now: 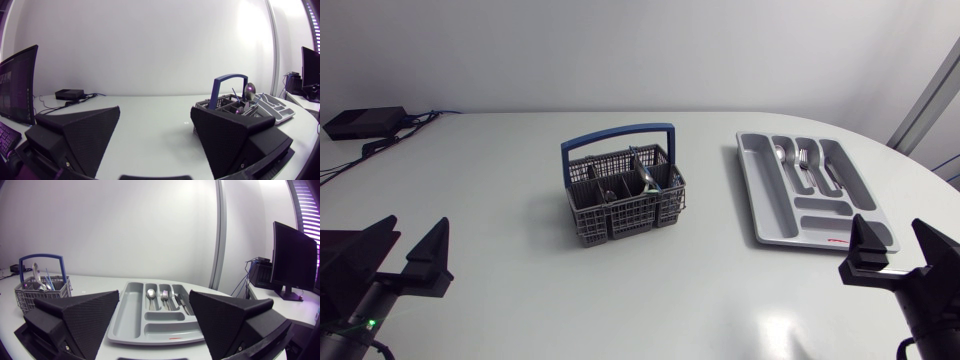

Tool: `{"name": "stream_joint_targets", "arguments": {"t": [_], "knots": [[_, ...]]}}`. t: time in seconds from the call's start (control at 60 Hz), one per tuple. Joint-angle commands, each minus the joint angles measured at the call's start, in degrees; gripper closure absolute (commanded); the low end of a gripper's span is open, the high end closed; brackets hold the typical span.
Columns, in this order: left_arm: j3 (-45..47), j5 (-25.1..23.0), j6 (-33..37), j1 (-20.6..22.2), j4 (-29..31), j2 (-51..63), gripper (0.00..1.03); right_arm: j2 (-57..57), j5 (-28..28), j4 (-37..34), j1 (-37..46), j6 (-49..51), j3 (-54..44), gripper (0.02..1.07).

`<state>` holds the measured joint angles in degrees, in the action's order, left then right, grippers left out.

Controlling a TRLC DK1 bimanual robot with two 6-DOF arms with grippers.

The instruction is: Unload the cutlery basket into the drawer organizer.

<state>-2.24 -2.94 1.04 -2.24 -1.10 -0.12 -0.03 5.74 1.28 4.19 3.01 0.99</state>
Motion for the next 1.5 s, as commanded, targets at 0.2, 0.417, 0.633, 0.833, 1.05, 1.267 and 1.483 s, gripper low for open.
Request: {"name": "stream_joint_targets", "arguments": {"t": [0.2,0.417,0.633,0.833,1.05,1.267,1.483], "knots": [[2.3,-0.2,-1.7,0.2,0.7,-0.5,0.04,-0.1,-0.4,-0.2,-0.8,0.1,-1.3,0.06],[2.3,-0.2,-2.2,0.7,0.6,-0.6,0.04,-0.2,-0.6,-0.2,-0.9,0.2,-1.3,0.06],[-1.1,-0.2,-2.9,0.2,2.2,-0.1,0.04,-0.2,-0.6,0.1,-2.5,0.2,-0.5,0.06],[-8.7,-0.2,-4.6,0.3,0.6,11.4,0.04,5.0,-0.4,2.2,-4.2,0.2,3.9,0.06],[-18.9,0.0,-7.0,2.8,-0.7,28.4,0.05,22.8,-0.4,8.4,-5.7,0.2,11.5,0.06],[-28.5,7.0,-8.0,9.8,1.8,47.3,0.07,43.5,2.6,9.8,-10.0,0.1,21.5,0.06],[-43.6,11.6,4.3,14.9,16.3,66.2,0.07,61.7,2.3,-4.8,-14.8,0.6,36.7,0.06]]}}
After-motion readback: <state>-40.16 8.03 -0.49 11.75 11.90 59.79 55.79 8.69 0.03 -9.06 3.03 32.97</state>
